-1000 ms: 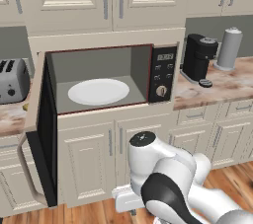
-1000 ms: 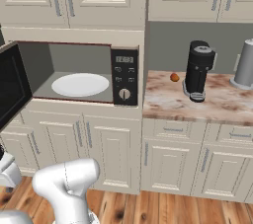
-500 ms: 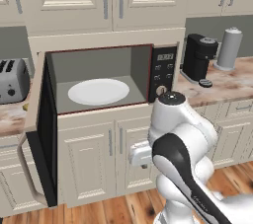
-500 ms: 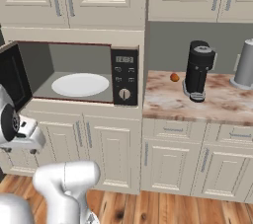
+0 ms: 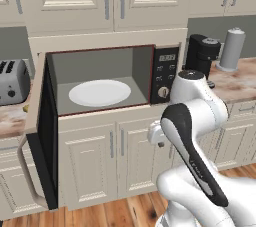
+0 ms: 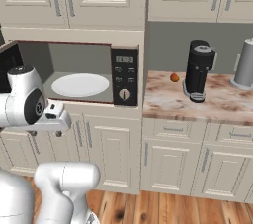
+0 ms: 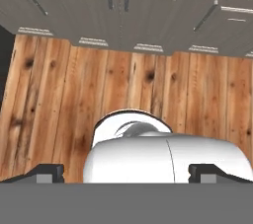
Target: Place the sponge inside the microwave to prepare for sanitizing.
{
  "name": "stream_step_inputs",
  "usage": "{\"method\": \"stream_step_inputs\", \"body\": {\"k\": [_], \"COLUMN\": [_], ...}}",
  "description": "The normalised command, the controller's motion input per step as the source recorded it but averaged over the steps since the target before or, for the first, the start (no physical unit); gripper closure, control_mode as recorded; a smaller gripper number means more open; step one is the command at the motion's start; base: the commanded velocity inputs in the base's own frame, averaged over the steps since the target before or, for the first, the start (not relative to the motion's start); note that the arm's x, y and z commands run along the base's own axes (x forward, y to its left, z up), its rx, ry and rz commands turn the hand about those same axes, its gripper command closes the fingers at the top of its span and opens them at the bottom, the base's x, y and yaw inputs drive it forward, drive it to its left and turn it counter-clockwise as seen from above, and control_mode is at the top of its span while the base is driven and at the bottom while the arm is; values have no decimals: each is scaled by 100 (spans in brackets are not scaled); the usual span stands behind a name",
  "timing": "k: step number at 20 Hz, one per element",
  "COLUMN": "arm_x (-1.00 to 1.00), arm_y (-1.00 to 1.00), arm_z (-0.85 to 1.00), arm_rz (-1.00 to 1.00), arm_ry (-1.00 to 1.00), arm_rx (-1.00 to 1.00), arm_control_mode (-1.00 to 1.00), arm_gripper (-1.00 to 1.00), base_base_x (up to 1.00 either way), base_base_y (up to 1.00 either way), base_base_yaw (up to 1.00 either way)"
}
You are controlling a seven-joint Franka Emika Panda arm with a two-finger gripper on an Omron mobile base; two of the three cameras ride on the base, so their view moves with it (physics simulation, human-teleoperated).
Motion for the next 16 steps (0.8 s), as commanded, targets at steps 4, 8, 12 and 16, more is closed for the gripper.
{"method": "stream_step_inputs", "body": {"k": [4, 8, 12, 16], "arm_x": [3, 1, 3, 16], "arm_y": [-4, -6, -25, -55], "arm_z": [0, 0, 0, 0], "arm_rz": [0, 0, 0, -5], "arm_ry": [0, 0, 0, 1], "arm_rx": [-9, 0, 1, 8], "arm_control_mode": [-100, -100, -100, -100], "arm_gripper": [-100, -100, -100, -100], "base_base_x": [0, 0, 0, 0], "base_base_y": [0, 0, 0, 0], "base_base_yaw": [0, 0, 0, 0]}}
